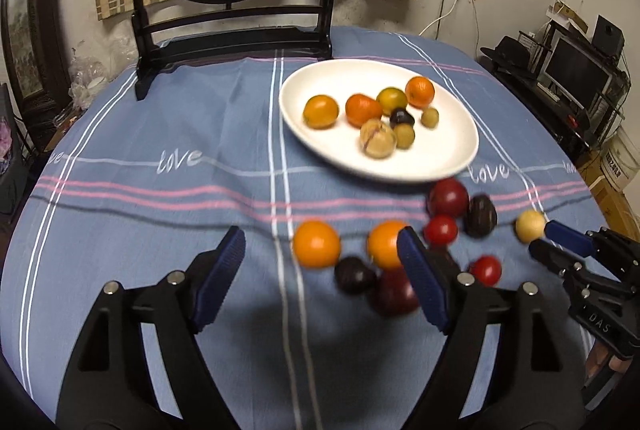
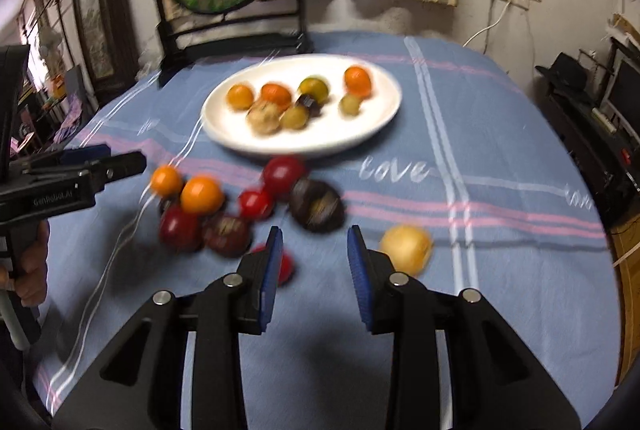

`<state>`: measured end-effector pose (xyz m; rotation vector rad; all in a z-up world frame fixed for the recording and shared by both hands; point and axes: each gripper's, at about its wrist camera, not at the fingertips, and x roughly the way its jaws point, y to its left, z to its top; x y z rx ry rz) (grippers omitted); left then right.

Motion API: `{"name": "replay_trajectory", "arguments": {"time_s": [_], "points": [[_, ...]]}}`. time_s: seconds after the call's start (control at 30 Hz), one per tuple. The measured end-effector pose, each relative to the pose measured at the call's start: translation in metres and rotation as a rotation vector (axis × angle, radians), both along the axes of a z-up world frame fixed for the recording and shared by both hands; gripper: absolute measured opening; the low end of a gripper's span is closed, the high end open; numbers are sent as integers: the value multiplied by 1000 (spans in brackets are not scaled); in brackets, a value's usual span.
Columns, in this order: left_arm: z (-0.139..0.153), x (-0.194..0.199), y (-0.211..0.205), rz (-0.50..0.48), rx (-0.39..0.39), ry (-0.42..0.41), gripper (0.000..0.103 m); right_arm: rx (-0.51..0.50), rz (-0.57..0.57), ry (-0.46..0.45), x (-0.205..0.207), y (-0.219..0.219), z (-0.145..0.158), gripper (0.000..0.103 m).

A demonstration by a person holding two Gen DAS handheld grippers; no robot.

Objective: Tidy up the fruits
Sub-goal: 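Grasp the yellow-orange fruit with the left gripper while the right grasps a yellow fruit, place both on plate, then grasp the dark red plum with the left gripper while the right grasps a red tomato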

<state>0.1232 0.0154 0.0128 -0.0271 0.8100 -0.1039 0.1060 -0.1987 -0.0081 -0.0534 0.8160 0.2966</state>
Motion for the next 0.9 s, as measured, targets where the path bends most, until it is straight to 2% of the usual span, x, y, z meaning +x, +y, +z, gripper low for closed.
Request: {"name": "replay_trajectory", "arguments": {"time_s": [0.17,0.47,0.63,0.9], "points": [[-8,-24,0,-35,19,4,84,-45,55,54,-8,21,-20,34],[-16,-33,0,-61,9,35,84,-106,60,110,20,38,-42,33],[-26,-28,-10,-82,-5,79,84,-62,74,86,14,31,-36,32],[-37,-26,-32,-117,14,122,84,8,65,44,-13,7,-21,32]]}}
